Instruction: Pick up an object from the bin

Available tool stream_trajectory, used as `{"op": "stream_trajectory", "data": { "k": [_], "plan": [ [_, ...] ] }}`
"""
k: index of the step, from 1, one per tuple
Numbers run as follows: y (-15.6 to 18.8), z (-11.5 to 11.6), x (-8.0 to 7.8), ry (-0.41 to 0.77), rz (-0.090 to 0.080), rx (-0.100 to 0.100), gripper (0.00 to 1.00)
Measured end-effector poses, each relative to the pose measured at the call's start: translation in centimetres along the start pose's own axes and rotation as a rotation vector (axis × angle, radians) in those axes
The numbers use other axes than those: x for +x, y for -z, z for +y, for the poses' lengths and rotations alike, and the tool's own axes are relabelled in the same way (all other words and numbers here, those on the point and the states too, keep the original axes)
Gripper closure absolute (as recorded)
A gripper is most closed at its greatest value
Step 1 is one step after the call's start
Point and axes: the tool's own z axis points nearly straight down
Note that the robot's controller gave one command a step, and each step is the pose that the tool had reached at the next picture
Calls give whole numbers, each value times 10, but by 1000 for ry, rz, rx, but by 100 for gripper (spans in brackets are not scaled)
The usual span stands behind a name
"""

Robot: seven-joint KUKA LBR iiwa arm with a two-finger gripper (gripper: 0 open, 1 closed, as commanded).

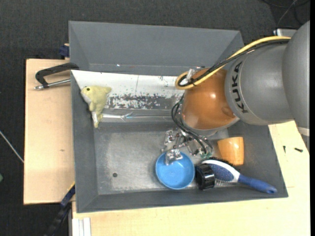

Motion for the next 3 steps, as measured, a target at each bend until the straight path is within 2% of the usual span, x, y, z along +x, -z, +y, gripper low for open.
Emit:
{"op": "stream_trajectory", "data": {
  "k": [1,2,3],
  "plan": [
    [103,1,6,29,-10,1,100],
    [133,-12,-8,49,-8,1,100],
    [131,-11,-6,49,-3,-1,100]
  ]
}}
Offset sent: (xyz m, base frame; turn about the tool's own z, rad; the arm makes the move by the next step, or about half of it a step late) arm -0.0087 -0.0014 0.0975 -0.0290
